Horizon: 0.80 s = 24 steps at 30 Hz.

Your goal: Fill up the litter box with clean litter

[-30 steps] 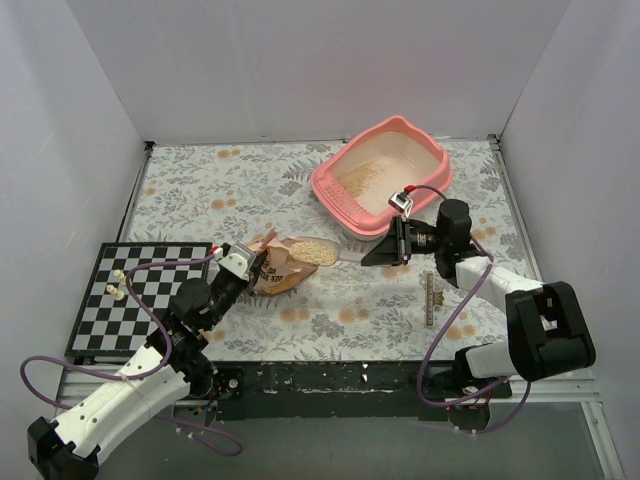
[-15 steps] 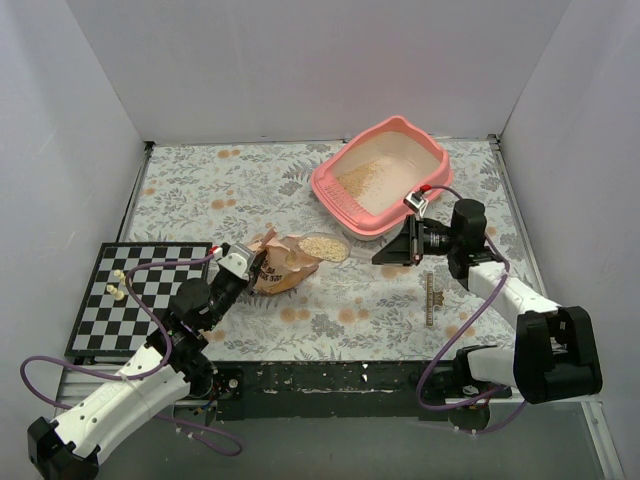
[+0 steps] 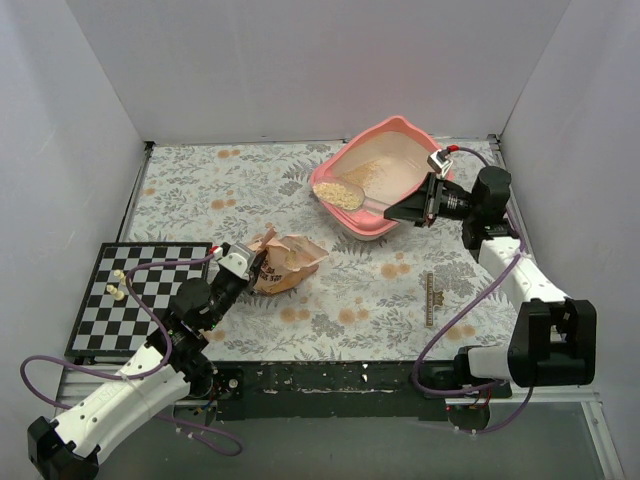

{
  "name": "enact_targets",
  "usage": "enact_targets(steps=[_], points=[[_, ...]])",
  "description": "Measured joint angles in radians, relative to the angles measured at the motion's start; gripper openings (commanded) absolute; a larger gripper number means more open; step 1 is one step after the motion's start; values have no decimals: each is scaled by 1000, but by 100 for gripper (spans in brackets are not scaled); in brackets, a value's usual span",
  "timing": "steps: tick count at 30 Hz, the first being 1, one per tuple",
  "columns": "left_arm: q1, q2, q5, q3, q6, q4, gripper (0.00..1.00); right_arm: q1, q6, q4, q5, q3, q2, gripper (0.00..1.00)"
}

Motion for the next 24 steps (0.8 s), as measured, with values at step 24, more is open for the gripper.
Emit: enact_targets(steps=[24], points=[[0,-16,-7,0,-2,-6,0,-184,-476,-792,493,736,537,1]])
